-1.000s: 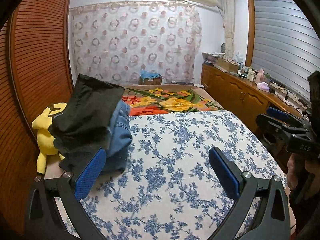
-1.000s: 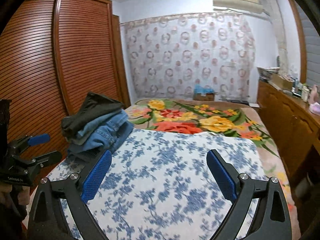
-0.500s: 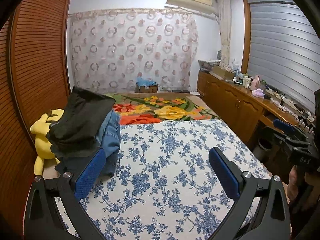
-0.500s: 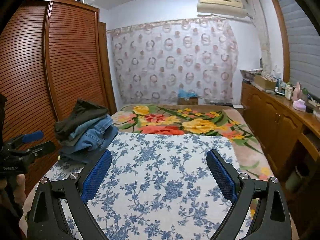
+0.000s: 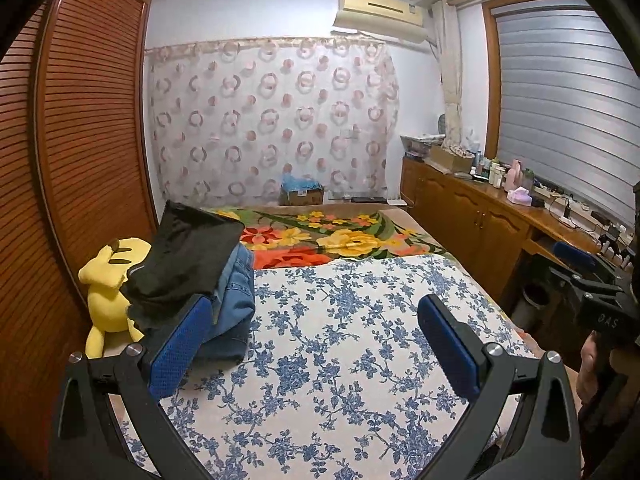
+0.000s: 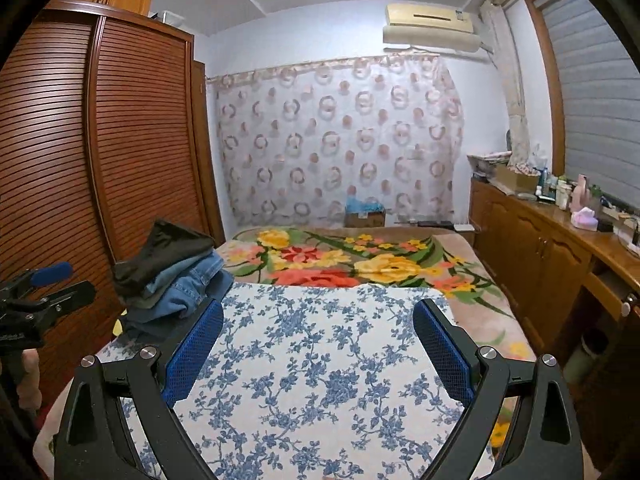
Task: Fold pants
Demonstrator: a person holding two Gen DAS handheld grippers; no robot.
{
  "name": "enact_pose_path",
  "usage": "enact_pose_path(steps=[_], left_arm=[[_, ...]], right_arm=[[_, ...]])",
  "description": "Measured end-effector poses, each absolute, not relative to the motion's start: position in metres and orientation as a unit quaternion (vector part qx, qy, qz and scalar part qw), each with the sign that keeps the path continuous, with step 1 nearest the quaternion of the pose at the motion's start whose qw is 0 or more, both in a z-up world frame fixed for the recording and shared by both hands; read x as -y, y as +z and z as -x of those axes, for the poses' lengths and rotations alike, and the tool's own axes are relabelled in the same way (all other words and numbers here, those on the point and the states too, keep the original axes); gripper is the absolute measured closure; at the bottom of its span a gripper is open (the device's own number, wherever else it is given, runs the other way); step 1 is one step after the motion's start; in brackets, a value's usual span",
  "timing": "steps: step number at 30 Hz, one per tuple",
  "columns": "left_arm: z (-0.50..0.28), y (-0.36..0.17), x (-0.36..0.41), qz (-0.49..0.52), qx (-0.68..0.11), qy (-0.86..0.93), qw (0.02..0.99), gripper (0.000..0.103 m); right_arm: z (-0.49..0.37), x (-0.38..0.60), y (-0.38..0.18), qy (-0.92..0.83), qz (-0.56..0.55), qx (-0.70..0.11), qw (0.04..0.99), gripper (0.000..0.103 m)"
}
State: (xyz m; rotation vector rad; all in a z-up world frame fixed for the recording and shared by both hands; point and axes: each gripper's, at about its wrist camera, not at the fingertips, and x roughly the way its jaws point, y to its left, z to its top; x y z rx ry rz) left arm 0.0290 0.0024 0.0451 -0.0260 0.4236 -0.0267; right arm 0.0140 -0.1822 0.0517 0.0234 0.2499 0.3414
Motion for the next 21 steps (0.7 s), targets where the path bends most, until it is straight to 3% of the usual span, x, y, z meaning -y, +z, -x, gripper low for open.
enact_pose_path(steps=[21], left_arm=[[-0.0255, 0.0429, -0.0052, 0.011, -0.213, -0.011, 0.977, 0.000]], right_arm=[[-0.0204, 0.1900, 0.0467, 0.171, -0.009, -0.125, 0.977, 0.007]])
